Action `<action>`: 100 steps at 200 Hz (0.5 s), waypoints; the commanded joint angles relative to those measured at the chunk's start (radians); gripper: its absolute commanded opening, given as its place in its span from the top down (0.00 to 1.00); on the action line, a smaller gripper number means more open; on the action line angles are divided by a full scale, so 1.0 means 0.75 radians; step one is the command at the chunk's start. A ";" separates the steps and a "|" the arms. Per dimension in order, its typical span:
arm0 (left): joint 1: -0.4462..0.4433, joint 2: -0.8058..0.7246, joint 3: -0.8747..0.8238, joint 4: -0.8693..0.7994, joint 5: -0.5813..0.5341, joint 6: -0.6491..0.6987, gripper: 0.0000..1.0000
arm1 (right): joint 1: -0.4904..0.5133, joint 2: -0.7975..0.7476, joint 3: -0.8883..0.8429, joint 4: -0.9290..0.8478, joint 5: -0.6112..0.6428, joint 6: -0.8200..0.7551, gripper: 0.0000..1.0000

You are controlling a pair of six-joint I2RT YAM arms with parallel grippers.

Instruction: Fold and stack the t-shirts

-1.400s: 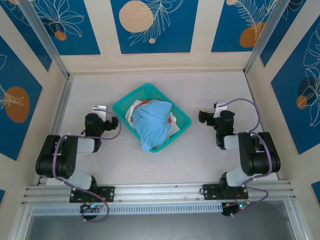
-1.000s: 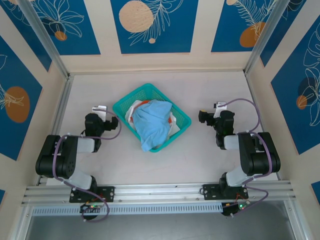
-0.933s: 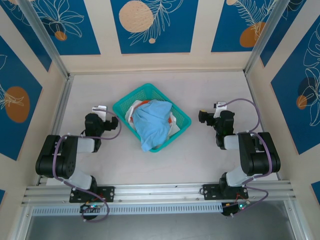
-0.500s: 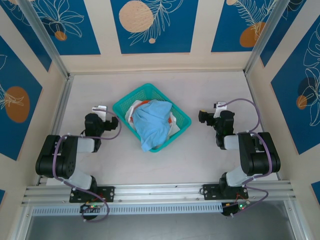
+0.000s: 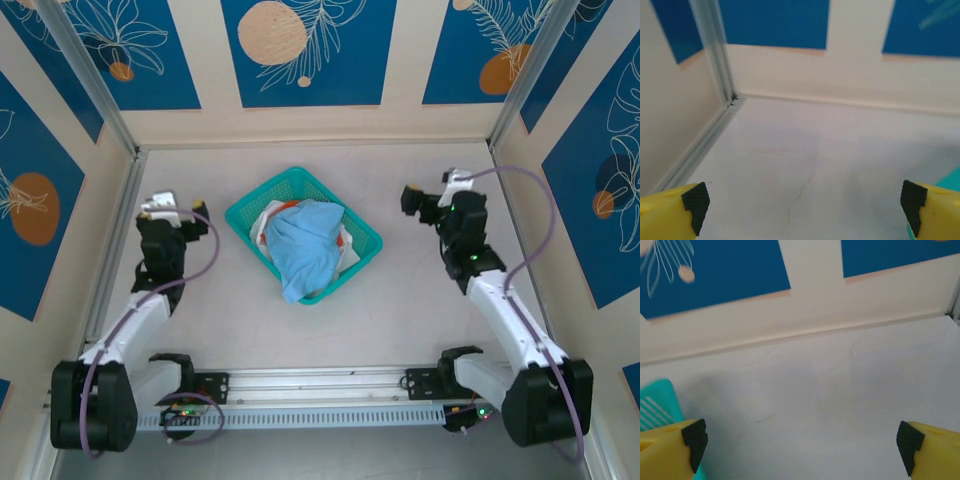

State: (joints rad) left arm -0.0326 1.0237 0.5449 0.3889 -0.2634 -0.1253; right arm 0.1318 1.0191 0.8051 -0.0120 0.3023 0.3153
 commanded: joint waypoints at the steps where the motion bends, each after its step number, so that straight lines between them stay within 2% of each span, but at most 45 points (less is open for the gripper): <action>1: 0.084 -0.049 0.207 -0.341 0.153 -0.152 0.00 | -0.023 -0.005 0.306 -0.747 -0.211 0.416 0.01; 7: 0.106 -0.050 0.255 -0.382 0.247 -0.188 0.00 | -0.019 0.010 0.349 -0.817 -0.310 0.447 0.01; 12: 0.114 -0.050 0.299 -0.433 0.258 -0.256 0.00 | -0.018 0.013 0.367 -0.852 -0.372 0.473 0.01; 25: 0.119 -0.018 0.467 -0.784 0.074 -0.595 0.00 | -0.043 -0.015 0.333 -0.878 -0.512 0.607 0.01; 31: 0.133 0.011 0.561 -0.985 0.024 -0.724 0.00 | -0.087 -0.029 0.282 -0.831 -0.696 0.655 0.01; 39: 0.164 0.056 0.657 -1.159 0.072 -0.759 0.00 | -0.162 -0.041 0.218 -0.765 -0.909 0.725 0.01; 46: 0.187 0.099 0.726 -1.265 0.147 -0.766 0.00 | -0.187 -0.051 0.187 -0.768 -0.984 0.771 0.01; 57: 0.199 0.150 0.777 -1.362 0.285 -0.748 0.00 | -0.146 -0.072 0.193 -0.825 -0.968 0.731 0.01; 75: 0.158 0.173 0.752 -1.357 0.522 -0.783 0.05 | 0.022 -0.102 0.245 -0.982 -0.719 0.614 0.01; 86: 0.055 0.176 0.734 -1.350 0.517 -0.802 0.07 | 0.062 -0.106 0.233 -1.030 -0.629 0.594 0.01; 100: -0.162 0.227 0.771 -1.389 0.445 -0.792 0.09 | 0.070 -0.061 0.218 -1.103 -0.561 0.612 0.01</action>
State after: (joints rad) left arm 0.0280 1.1591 1.1084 -0.5011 -0.0074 -0.6636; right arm 0.1654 0.9653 0.9596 -0.6796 -0.1993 0.7666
